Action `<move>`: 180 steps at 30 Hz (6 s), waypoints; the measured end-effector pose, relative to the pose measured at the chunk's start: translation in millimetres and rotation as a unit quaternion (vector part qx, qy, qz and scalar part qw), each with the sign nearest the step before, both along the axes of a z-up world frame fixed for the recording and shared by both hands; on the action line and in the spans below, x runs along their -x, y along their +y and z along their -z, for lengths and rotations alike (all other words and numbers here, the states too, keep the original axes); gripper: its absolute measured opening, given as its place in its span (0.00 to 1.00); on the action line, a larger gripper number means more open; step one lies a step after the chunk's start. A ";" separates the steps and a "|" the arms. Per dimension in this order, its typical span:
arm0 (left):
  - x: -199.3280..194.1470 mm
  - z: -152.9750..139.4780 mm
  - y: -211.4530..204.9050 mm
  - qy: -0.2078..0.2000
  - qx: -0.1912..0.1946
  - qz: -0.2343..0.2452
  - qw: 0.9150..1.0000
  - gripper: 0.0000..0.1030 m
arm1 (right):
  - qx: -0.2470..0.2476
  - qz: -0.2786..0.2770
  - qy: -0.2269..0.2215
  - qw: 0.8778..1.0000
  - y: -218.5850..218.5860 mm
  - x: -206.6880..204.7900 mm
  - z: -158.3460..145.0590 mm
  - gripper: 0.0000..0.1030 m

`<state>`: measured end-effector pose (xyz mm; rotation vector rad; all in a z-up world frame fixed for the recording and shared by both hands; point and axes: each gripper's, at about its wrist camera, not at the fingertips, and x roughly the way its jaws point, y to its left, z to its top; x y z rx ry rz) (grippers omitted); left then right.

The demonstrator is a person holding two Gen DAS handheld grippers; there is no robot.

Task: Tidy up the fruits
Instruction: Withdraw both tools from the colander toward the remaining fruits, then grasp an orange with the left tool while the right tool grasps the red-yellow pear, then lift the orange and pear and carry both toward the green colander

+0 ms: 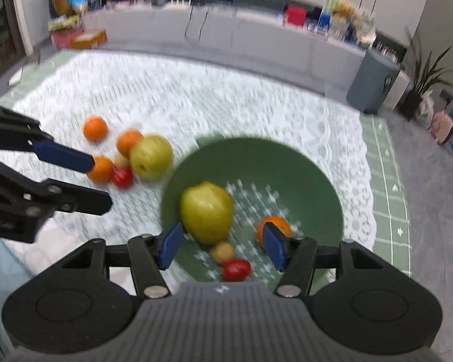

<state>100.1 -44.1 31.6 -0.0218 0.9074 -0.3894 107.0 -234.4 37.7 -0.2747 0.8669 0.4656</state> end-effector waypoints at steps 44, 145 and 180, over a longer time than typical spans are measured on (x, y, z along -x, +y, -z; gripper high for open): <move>52.0 81.0 123.7 -0.113 -0.004 -0.167 0.979 0.59 | -0.091 0.084 -0.133 0.983 119.1 54.7 108.8 0.68; 34.2 74.4 142.1 -0.083 0.072 -0.145 0.983 0.50 | 0.172 -0.097 0.009 0.980 179.6 -70.2 94.9 0.50; 46.0 67.5 143.2 -0.080 0.084 -0.138 0.983 0.50 | 0.209 -0.197 0.058 0.956 162.3 -63.4 80.5 0.60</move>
